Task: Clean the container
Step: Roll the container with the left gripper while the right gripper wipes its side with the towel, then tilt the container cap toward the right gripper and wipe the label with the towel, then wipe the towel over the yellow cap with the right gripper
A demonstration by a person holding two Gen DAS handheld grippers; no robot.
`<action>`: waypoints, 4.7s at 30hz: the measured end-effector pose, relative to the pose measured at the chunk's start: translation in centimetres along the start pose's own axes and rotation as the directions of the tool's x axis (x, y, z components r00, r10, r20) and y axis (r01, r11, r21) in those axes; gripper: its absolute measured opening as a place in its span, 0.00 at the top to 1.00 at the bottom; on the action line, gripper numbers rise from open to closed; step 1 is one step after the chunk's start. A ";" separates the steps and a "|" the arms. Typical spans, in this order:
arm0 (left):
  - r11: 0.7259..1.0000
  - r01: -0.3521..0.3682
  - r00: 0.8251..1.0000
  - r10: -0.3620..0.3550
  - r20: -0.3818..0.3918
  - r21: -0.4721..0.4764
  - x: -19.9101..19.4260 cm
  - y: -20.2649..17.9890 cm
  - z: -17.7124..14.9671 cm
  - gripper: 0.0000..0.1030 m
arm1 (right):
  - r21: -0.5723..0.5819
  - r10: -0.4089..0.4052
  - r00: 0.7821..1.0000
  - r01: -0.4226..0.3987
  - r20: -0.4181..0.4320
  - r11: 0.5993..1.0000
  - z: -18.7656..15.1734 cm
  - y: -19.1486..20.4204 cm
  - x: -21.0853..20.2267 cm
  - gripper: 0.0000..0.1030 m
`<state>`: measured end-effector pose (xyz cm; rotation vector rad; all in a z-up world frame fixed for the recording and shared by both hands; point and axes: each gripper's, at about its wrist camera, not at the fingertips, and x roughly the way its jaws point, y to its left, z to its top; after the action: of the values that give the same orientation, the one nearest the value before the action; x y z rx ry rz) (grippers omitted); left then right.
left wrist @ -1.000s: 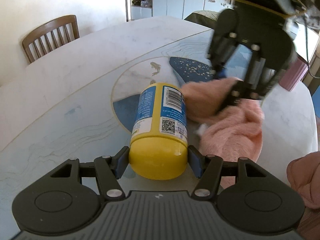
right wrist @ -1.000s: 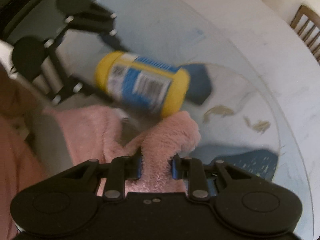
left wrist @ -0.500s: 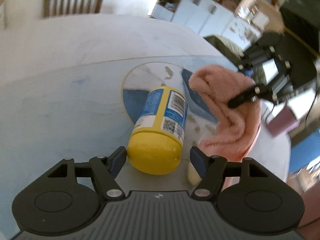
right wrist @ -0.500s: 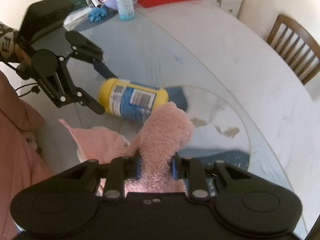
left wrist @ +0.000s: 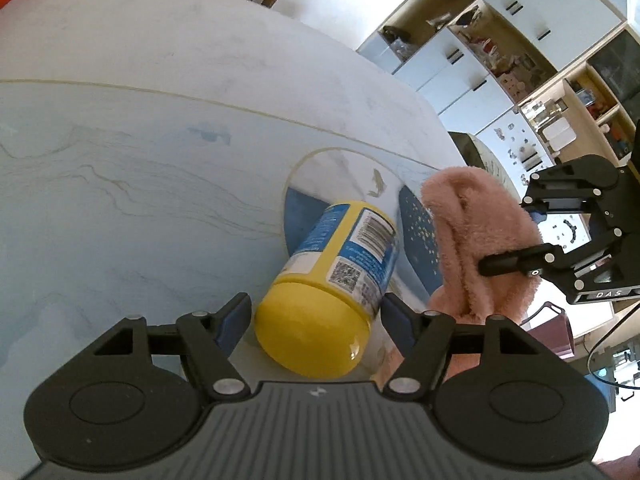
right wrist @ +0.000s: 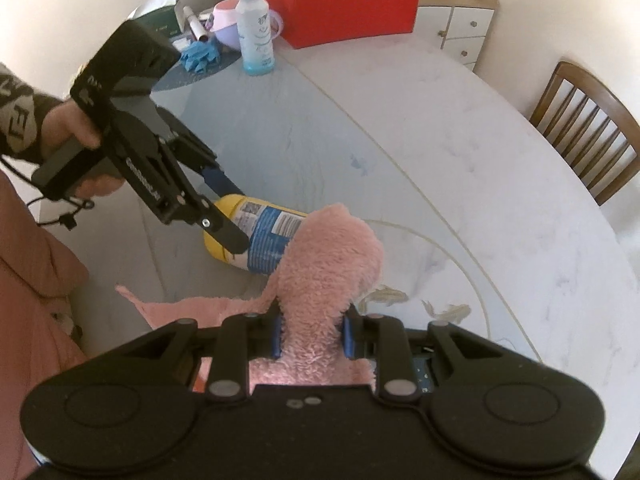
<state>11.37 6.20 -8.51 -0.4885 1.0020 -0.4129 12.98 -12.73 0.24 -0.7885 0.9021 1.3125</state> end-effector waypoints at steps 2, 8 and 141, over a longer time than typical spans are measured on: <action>1.000 -0.007 1.000 0.007 0.008 0.026 0.1 -0.5 0.1 0.35 | 0.013 -0.012 1.000 0.012 0.016 1.000 0.0 -0.2 -0.1 0.76; 0.995 -0.039 0.999 0.038 0.016 0.093 -0.3 -1.6 0.3 0.36 | 0.061 -0.020 0.997 0.015 0.077 0.998 0.3 -0.1 -0.8 0.76; 0.637 -0.069 0.950 0.276 -0.144 0.768 -1.1 -12.5 1.4 0.41 | 0.289 -0.119 0.971 0.054 0.210 0.956 -4.1 3.2 0.6 0.76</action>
<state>10.70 -3.11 -0.07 0.4451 1.0049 -0.6854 9.44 -15.72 -2.11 -0.4419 0.8384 1.1382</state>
